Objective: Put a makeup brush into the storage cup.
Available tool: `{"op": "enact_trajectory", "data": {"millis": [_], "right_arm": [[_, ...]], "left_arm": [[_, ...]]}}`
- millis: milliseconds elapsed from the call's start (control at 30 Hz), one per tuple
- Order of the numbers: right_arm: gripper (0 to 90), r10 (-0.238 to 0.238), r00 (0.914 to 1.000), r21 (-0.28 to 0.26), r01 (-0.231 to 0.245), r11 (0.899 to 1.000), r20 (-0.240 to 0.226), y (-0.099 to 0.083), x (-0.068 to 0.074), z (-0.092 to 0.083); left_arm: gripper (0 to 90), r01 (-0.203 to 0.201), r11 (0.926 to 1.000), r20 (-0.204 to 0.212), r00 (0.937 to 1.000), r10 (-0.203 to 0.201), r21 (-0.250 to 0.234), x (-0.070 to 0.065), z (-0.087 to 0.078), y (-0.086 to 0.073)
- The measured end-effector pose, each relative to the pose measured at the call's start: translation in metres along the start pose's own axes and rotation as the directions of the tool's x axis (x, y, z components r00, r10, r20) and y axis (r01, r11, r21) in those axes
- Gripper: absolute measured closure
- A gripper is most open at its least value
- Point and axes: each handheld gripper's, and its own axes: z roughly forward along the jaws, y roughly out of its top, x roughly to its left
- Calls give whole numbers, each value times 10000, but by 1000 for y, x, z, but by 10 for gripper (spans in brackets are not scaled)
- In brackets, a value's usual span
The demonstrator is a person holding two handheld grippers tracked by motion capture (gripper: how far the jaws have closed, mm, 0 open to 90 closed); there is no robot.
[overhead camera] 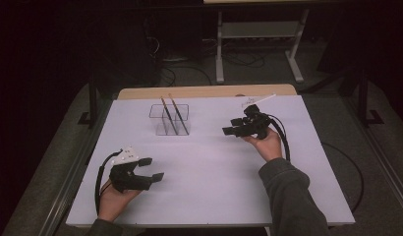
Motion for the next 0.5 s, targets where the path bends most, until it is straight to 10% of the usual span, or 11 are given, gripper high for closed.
{"op": "enact_trajectory", "data": {"millis": [500], "right_arm": [[365, -21, 9998, -158, 24, 9999, 177, -19, 3, -14]], "left_arm": [[243, -84, 9996, -225, 9997, 78, -271, 0, 0, 3]]}}
